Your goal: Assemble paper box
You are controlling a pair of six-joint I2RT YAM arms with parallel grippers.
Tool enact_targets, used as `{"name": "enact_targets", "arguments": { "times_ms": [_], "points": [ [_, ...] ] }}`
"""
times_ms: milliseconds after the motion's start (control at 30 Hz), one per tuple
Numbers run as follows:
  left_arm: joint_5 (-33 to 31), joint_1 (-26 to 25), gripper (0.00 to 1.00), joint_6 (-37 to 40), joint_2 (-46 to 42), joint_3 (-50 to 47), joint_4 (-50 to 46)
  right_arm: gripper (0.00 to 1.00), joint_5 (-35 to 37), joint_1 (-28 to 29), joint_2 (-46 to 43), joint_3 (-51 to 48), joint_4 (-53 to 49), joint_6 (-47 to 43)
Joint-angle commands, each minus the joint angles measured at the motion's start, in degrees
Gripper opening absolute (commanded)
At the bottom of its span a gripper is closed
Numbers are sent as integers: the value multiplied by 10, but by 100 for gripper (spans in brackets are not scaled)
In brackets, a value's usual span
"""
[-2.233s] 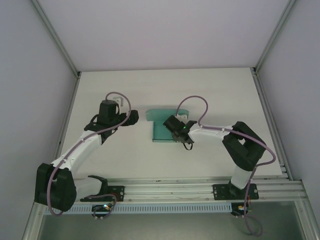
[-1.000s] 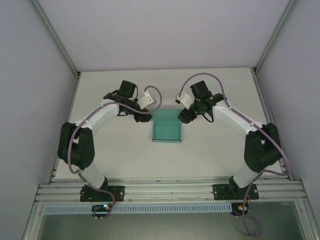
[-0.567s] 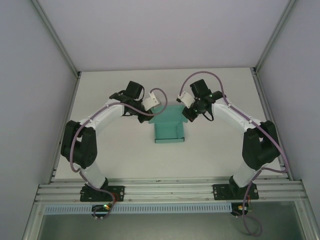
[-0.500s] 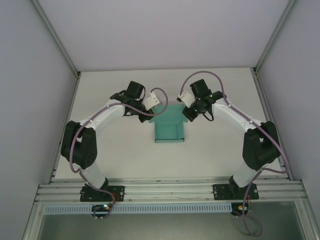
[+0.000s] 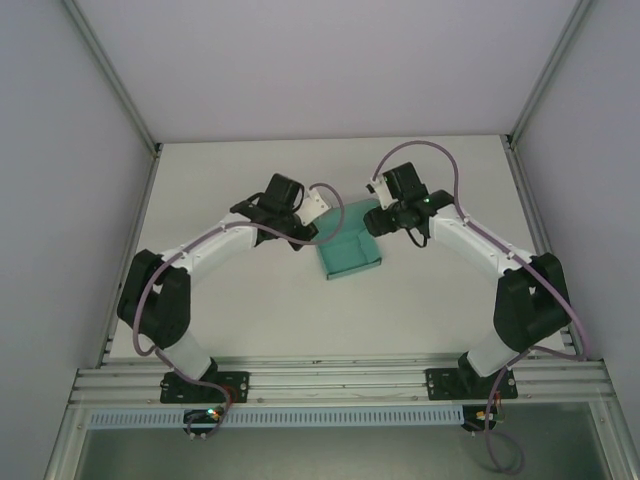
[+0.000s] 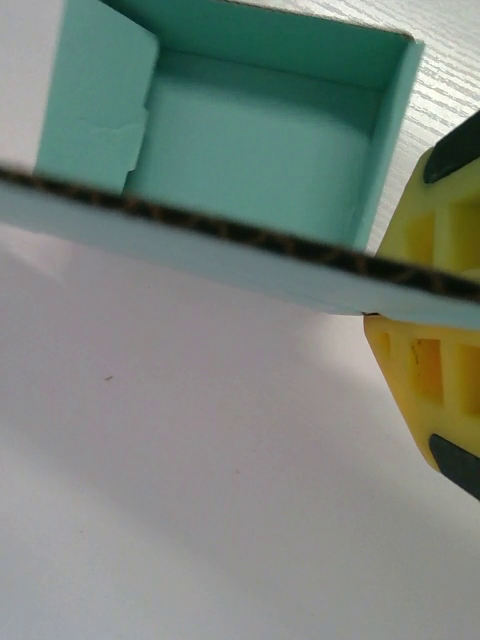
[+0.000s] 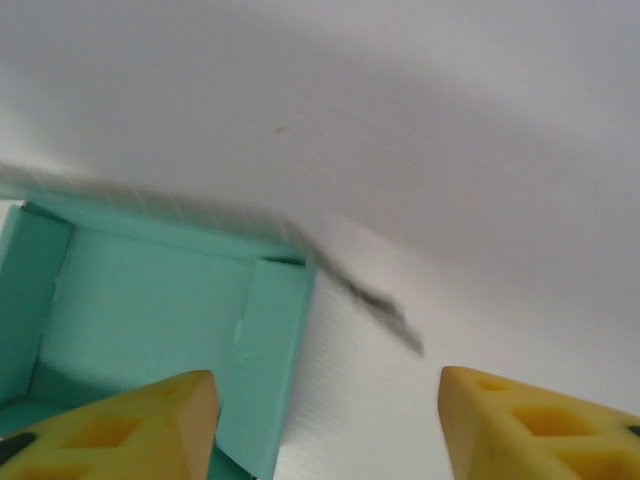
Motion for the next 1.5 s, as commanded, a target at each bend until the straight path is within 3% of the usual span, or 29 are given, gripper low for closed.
{"name": "enact_targets", "arguments": {
  "times_ms": [0, 167, 333, 400, 733, 800, 900, 1000, 1133, 1167, 1233, 1267, 1300, 1367, 1467],
  "points": [
    [-10, -1, 0, -16, -16, -12, 28, 74, 34, 0, -24, -47, 19, 87],
    [-3, -2, 0, -5, -12, -22, 33, 74, -67, -4, -61, -145, 113, 119],
    [13, -2, 0, 0, -17, -24, 40, 62, -92, -13, -29, -159, 161, 133],
    [21, -2, 0, 6, -20, -25, 43, 62, -114, -13, -10, -161, 183, 129],
    [32, -1, 0, 29, -23, -25, 42, 56, -97, -16, 64, -142, 202, 132],
    [33, -2, 0, 30, -22, -24, 45, 46, -91, -17, 77, -145, 214, 137],
    [37, -2, 0, 30, -22, -22, 42, 44, -82, -16, 97, -140, 220, 148],
    [42, -1, 0, 30, -23, -20, 42, 35, -67, -14, 115, -133, 225, 158],
    [44, -2, 1, 20, -26, -19, 48, 7, -17, -1, 135, -119, 216, 168],
    [42, -2, 4, 14, -26, -19, 52, 0, -3, 4, 136, -119, 215, 168],
    [33, -2, 32, -3, -27, -17, 59, 0, 21, 10, 135, -122, 216, 172],
    [28, -2, 36, -14, -29, -17, 64, 0, 22, 11, 133, -124, 220, 173],
    [21, -1, 49, -28, -31, -16, 68, 0, 24, 11, 128, -131, 228, 176],
    [1, 2, 100, -69, -46, -21, 83, 0, 13, 12, 110, -148, 255, 177],
    [-15, 21, 100, -146, -88, -35, 107, 0, -13, 8, 69, -168, 284, 191]
  ]
}}
